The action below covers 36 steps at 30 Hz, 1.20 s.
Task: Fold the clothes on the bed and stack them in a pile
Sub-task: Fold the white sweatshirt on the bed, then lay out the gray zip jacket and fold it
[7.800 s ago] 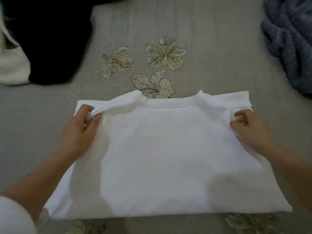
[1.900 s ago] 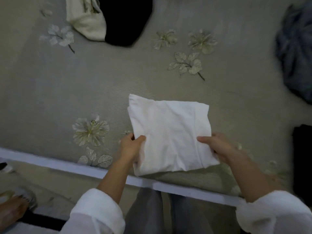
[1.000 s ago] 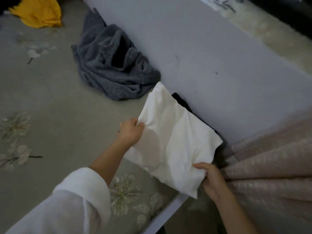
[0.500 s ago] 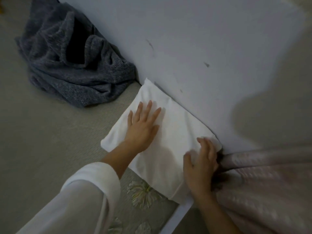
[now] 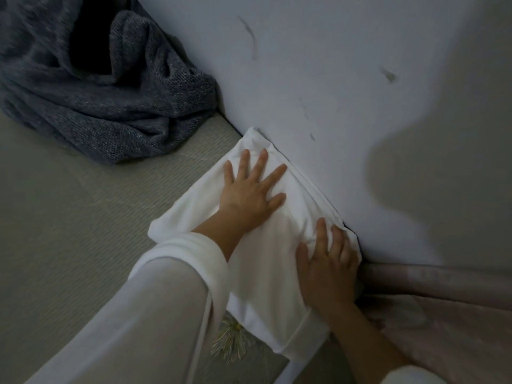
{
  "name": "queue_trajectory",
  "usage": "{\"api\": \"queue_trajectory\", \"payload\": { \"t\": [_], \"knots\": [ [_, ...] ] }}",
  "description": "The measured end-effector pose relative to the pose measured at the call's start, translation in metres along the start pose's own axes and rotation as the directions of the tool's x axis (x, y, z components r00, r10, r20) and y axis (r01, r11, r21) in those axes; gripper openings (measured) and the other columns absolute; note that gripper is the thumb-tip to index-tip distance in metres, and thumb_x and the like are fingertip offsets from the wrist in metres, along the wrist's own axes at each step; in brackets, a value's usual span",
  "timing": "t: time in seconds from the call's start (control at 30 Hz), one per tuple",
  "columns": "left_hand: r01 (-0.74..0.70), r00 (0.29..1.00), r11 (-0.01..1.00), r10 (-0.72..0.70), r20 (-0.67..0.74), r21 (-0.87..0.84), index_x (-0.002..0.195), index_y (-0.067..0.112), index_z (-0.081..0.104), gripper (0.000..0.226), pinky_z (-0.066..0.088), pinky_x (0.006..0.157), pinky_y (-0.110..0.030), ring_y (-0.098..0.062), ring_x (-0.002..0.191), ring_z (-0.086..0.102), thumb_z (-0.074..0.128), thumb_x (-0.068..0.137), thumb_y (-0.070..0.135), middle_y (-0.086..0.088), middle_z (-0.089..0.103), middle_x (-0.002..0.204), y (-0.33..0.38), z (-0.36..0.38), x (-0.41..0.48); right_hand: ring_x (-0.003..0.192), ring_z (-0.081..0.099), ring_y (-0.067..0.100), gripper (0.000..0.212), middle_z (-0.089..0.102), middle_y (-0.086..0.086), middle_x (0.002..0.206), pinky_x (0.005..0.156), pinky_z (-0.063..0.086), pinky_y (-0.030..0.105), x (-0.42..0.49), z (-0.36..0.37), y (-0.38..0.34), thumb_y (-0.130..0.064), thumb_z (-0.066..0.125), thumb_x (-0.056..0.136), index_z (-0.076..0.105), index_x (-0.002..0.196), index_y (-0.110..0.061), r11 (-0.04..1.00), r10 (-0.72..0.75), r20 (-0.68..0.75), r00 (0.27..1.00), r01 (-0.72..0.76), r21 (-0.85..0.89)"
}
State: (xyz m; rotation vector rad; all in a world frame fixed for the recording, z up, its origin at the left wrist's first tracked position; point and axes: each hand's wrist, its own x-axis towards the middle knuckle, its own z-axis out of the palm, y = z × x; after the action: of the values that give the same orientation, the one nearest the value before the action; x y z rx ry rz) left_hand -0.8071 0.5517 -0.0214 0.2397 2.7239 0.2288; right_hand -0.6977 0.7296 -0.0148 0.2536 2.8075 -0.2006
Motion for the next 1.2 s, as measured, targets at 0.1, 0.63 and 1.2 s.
{"api": "queue_trajectory", "payload": {
  "t": [0.1,0.63,1.2],
  "knots": [
    [-0.007,0.998,0.998,0.011,0.063,-0.062,0.148,0.046,-0.007,0.063,-0.012,0.112,-0.057,-0.029,0.144,-0.022,0.019,0.093,0.064,0.001,-0.019,0.159,-0.001,-0.007,-0.001,0.144,0.002,0.023,0.066,0.008,0.002,0.157,0.116,0.006,0.05,0.001,-0.003,-0.001,-0.053,0.025,0.096,-0.001,0.152,-0.03,1.0,0.007,0.07,0.998,-0.006,-0.018],
    [0.296,0.942,0.92,-0.326,-0.081,-0.259,0.152,0.032,0.001,0.055,-0.011,0.115,-0.042,-0.022,0.146,-0.015,0.023,0.102,0.039,-0.002,-0.01,0.16,-0.126,-0.007,-0.207,0.134,0.029,0.032,0.054,0.034,0.017,0.147,0.11,0.016,0.045,-0.064,-0.021,-0.143,-0.02,0.056,0.089,0.038,0.138,-0.005,0.99,-0.013,-0.046,0.999,0.019,0.142],
    [0.638,0.653,0.551,-0.757,-0.001,-0.538,0.151,0.03,-0.006,0.061,-0.009,0.116,-0.037,-0.02,0.144,-0.021,0.02,0.1,0.047,-0.005,-0.02,0.158,-0.3,0.11,-0.309,0.141,0.018,0.023,0.065,0.022,0.008,0.153,0.114,0.011,0.048,-0.008,0.02,-0.347,-0.033,0.053,0.089,0.026,0.144,-0.012,0.658,-0.734,0.045,0.678,0.726,-0.198]
  ]
}}
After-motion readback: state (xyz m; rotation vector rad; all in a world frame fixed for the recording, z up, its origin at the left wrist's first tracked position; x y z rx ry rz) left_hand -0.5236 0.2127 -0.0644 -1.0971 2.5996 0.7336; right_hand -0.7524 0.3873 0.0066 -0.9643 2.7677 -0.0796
